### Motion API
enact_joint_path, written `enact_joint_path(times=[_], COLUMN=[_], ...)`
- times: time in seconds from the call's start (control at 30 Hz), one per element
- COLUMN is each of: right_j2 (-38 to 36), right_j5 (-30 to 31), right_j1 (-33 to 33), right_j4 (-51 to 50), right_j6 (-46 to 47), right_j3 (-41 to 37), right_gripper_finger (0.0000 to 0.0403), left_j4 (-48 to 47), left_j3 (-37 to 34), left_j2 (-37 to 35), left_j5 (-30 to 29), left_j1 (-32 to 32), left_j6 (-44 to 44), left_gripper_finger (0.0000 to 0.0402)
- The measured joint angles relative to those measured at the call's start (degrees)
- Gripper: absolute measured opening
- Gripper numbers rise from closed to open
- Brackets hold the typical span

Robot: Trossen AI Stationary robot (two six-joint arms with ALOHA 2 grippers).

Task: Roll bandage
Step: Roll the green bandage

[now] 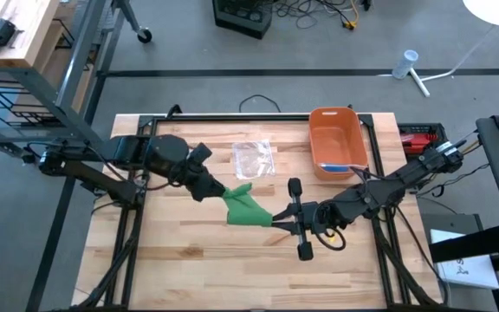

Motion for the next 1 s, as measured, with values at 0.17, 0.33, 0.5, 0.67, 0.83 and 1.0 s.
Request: enact_joint_path(times=[0.17, 0.33, 0.5, 0.67, 0.83, 1.0], right_j2=[0.0, 0.0, 0.0, 0.0, 0.0, -0.1], right_j5=[0.0, 0.0, -0.1, -0.1, -0.1, -0.1], right_j1=[0.2, 0.2, 0.2, 0.2, 0.2, 0.1], right_j4=[-0.1, -0.3, -0.3, -0.3, -0.6, -0.8], right_j6=[0.6, 0.1, 0.2, 1.1, 2.1, 6.2], right_j3=[0.0, 0.0, 0.0, 0.0, 0.0, 0.0], right_gripper_finger=[0.0, 0.0, 0.0, 0.0, 0.0, 0.0], left_j4=[-2.1, -1.8, -3.2, -7.3, -5.4, -3.5], left_j3=[0.0, 0.0, 0.0, 0.0, -0.1, -1.7], left_j2=[-1.3, -4.0, -7.7, -10.7, -11.7, -12.2], left_j5=[2.5, 0.2, -4.3, -10.8, -13.2, -19.2], left_j1=[0.0, 0.0, 2.0, 3.1, 1.8, -1.0], left_j6=[-3.0, -3.2, -2.2, 1.2, 11.5, 25.1], left_gripper_finger=[0.0209, 0.0217, 0.0219, 0.0214, 0.0209, 0.0211])
